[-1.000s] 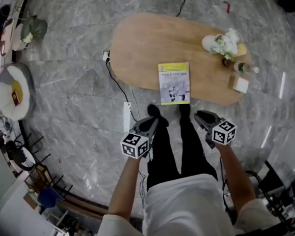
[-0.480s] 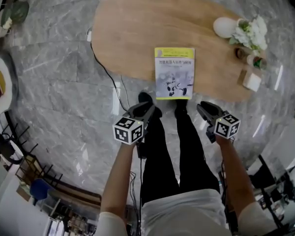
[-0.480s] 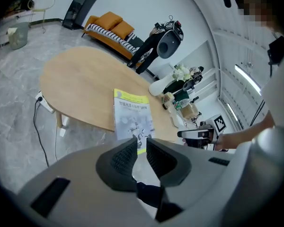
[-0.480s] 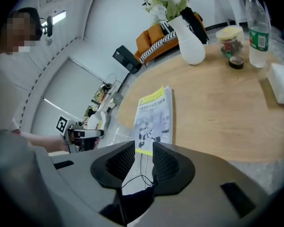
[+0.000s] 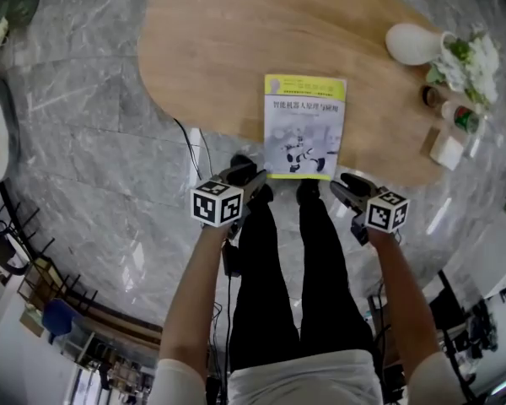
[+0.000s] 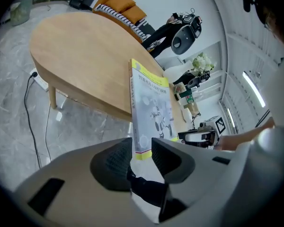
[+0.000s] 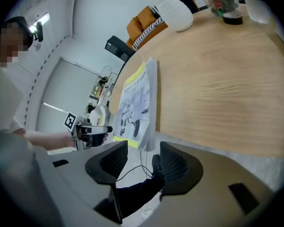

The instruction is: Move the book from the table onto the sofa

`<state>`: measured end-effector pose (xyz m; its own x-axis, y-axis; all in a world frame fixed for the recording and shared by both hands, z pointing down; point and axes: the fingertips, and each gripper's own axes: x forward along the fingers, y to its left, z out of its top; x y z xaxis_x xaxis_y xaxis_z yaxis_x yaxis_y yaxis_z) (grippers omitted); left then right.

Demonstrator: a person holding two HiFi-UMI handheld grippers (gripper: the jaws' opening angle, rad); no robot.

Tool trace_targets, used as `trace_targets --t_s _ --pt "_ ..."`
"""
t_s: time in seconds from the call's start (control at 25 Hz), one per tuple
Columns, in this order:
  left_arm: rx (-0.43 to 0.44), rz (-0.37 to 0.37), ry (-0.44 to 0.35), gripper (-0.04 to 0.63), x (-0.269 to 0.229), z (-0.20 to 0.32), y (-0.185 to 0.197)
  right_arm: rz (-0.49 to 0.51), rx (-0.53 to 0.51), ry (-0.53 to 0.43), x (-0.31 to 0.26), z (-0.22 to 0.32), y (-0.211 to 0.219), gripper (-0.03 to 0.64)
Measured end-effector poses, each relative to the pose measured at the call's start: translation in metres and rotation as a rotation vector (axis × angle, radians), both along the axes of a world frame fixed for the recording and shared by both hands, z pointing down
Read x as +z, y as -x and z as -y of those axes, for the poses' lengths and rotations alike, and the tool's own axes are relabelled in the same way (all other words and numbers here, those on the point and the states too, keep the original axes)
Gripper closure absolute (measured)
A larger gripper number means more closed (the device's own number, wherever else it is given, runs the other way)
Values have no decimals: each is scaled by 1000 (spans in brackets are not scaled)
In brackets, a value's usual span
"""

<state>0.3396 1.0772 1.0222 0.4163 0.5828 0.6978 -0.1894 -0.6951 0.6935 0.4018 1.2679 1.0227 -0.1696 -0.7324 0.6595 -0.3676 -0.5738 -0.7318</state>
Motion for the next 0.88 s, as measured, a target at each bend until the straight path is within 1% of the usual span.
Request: trace_targets --t_s 0.12,0.2,0.32,0.44,0.48,0.56,0.64,0.8,0.88 --pt "17 -8 38 436 11 0 -4 11 -11 -8 13 6 1 391" --pt "27 -8 71 414 16 -2 -6 47 -1 -36 16 12 4 380" --pt "37 12 165 369 24 -13 -9 124 35 -79 21 23 7 360" --pt "30 16 264 299 28 -22 -20 190 62 -119 30 36 11 334" --pt "30 17 288 287 30 -25 -24 205 75 -132 32 40 11 333" --pt "42 15 315 284 35 -31 -28 223 109 -155 35 48 9 333" --pt "53 5 324 285 38 -35 -32 226 128 -172 35 57 7 333" --pt "19 -21 375 285 36 -41 -45 230 145 -205 34 69 5 333" --pt "21 -23 396 285 37 -46 -50 243 168 -230 32 76 2 333"
